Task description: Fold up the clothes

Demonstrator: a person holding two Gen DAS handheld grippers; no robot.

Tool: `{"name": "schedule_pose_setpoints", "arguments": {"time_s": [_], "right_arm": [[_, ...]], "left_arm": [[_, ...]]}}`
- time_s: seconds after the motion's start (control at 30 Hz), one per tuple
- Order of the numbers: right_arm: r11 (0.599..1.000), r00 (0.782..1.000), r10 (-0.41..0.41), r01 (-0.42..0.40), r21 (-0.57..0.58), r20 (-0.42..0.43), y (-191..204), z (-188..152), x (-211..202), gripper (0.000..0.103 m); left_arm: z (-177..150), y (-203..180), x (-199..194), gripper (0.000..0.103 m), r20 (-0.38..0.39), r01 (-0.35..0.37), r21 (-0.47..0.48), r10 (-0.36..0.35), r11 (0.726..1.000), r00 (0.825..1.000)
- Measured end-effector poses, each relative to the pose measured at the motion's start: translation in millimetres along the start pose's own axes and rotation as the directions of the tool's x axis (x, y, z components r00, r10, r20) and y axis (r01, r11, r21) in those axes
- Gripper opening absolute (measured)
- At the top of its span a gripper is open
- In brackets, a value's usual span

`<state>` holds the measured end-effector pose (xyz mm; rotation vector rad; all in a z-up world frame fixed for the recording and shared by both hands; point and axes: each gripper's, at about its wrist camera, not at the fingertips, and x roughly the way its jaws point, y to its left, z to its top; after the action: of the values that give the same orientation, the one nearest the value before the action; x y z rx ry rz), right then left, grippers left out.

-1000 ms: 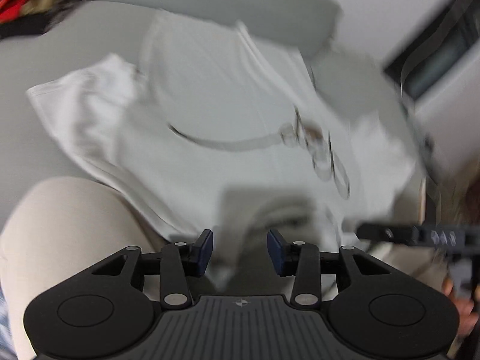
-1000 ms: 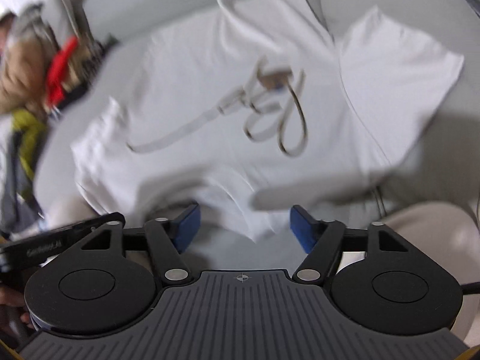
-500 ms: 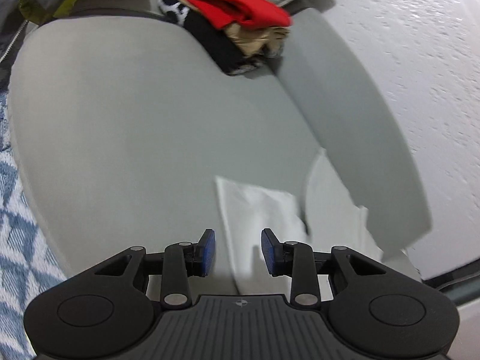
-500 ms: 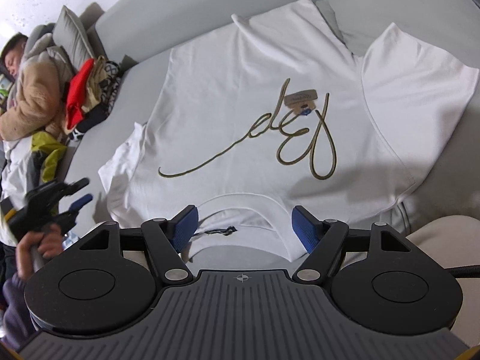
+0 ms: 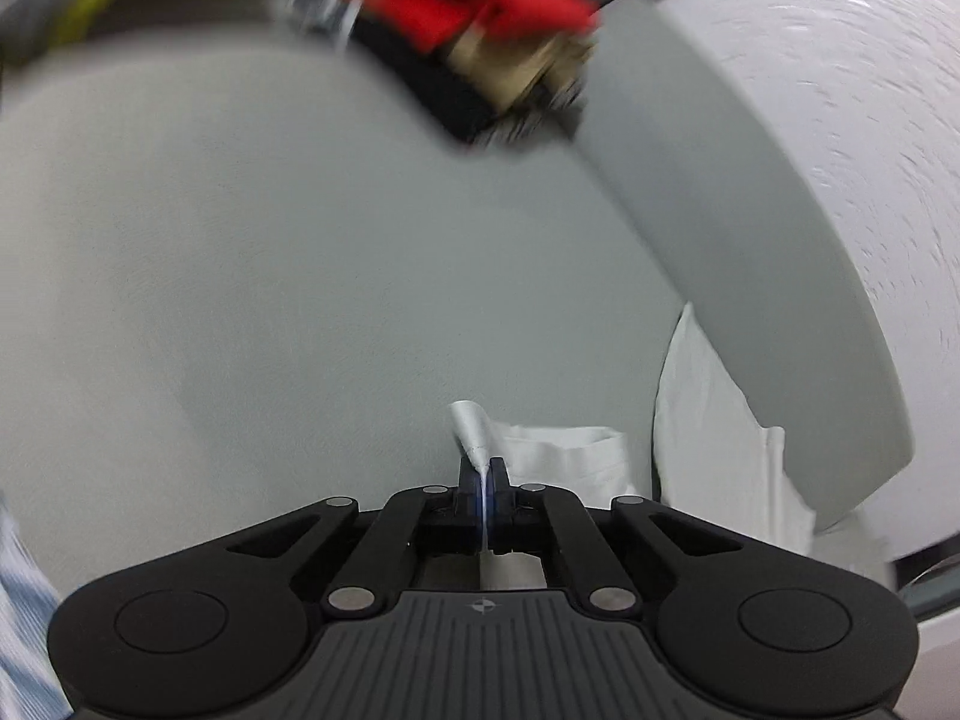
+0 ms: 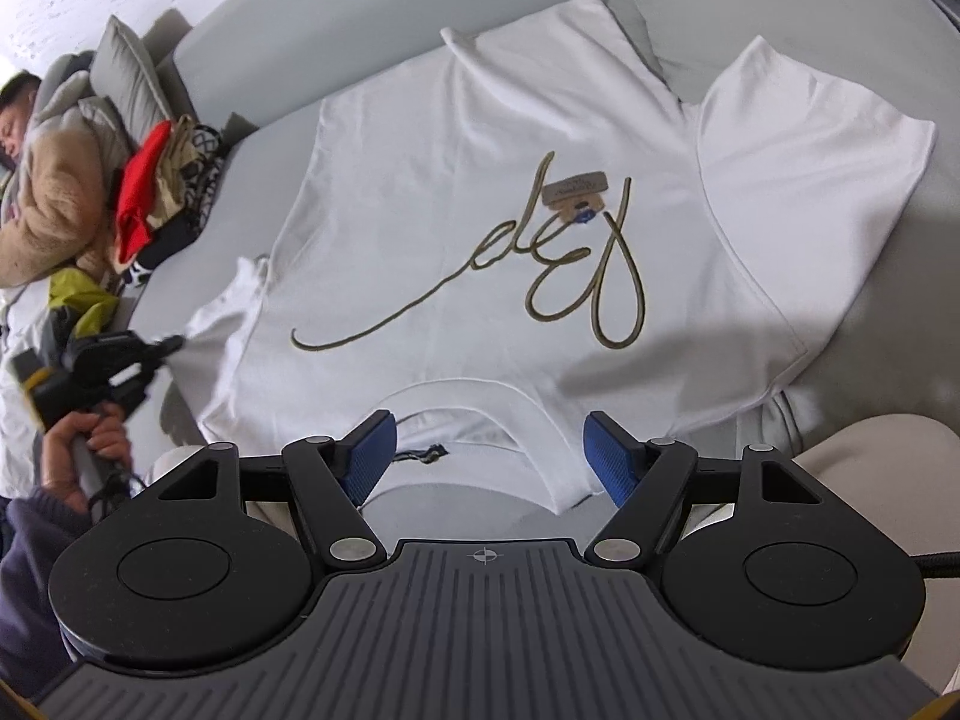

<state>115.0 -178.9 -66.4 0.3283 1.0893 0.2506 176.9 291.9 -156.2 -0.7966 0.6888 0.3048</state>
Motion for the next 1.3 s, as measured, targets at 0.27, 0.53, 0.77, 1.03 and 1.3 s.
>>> {"name": "schedule_pose_setpoints", "arguments": {"time_s": [0.27, 0.53, 0.77, 1.03, 1.3], "right_arm": [[1.000, 0.999, 0.000, 0.000, 0.012, -0.049, -12, -5, 12, 0.074], [0.994, 0.999, 0.019, -0.014, 0.104, -0.042, -43, -14, 6, 0.076], [0.999, 0.999, -0.036, 0.037, 0.031, -0.022, -34, -8, 16, 0.058], [0.991, 0.994, -0.111, 0.112, -0.072, 0.008, -20, 4, 29, 0.041], [0.974, 0.984, -0.170, 0.175, -0.142, 0.049, -6, 25, 60, 0.046]], "left_arm": [[-8, 13, -1, 0.007, -0.044, -0.141, -0.017, 0.140, 0.990, 0.989], [-22, -35, -49, 0.023, -0.038, -0.188, 0.159, 0.197, 0.969, 0.980], [-87, -109, -73, 0.028, -0.177, 0.066, 0.387, 0.004, 0.920, 0.984], [-157, -157, -44, 0.027, -0.297, 0.147, 0.544, 0.026, 0.826, 0.955], [-182, -151, -23, 0.029, -0.359, 0.090, 0.558, 0.142, 0.825, 0.922]]}}
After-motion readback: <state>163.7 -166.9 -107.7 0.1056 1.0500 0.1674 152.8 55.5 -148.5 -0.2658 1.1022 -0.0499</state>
